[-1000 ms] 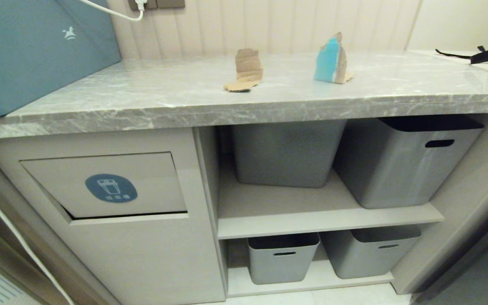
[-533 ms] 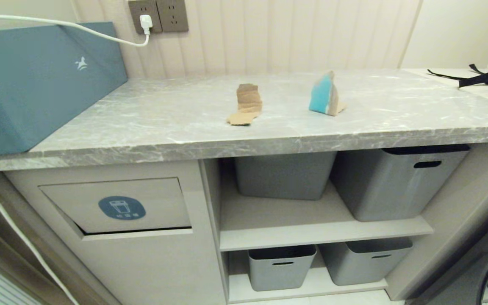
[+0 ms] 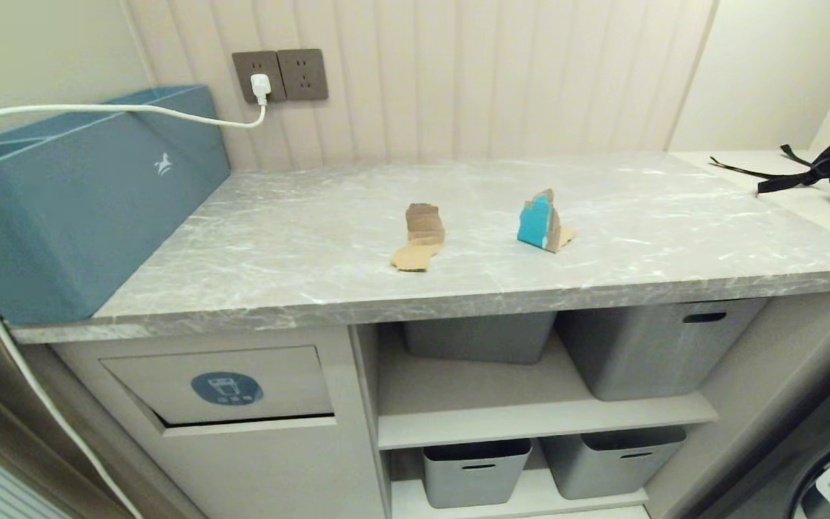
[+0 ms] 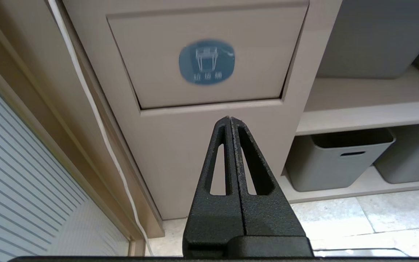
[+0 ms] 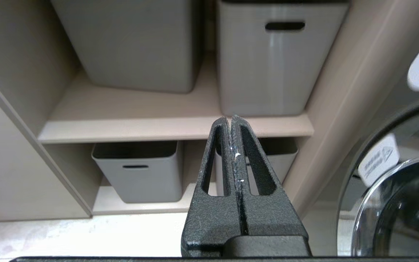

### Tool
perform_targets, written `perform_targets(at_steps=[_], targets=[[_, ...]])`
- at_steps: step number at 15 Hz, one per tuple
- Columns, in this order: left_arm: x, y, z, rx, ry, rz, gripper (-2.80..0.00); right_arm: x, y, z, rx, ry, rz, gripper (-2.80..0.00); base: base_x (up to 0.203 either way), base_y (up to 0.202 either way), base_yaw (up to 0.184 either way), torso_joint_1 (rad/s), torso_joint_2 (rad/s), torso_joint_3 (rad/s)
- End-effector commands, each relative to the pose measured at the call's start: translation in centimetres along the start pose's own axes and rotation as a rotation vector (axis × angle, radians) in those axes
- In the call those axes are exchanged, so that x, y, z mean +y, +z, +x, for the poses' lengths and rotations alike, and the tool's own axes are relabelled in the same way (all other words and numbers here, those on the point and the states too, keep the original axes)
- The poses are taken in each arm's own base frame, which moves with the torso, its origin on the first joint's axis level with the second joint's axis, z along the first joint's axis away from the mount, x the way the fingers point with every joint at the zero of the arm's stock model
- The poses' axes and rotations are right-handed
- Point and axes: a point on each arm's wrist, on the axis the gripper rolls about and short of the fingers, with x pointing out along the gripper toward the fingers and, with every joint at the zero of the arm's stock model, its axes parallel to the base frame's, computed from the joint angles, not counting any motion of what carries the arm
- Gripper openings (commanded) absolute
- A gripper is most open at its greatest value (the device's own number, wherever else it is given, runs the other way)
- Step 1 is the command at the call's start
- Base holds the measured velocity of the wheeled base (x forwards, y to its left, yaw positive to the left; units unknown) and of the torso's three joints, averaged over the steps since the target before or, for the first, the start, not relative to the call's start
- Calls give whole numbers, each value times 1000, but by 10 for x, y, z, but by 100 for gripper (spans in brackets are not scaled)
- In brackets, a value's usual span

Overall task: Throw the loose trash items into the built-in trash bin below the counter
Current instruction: Pick up the garbage

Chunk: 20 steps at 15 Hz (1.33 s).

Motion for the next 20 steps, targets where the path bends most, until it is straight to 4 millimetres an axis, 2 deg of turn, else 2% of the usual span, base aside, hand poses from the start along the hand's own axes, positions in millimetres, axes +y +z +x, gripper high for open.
perform_targets(at_steps=[1, 12, 20], targets=[[0, 0, 0, -1, 3, -3, -280, 0, 0, 0, 1, 1, 0, -280, 0, 0, 0, 214, -494, -288], [0, 0, 0, -7, 10, -16, -280, 0, 0, 0, 1, 0, 4, -280, 0, 0, 0, 233, -517, -281], [0, 0, 0, -7, 9, -22, -280, 0, 0, 0, 0, 2, -6, -280, 0, 0, 0, 30, -58, -31]])
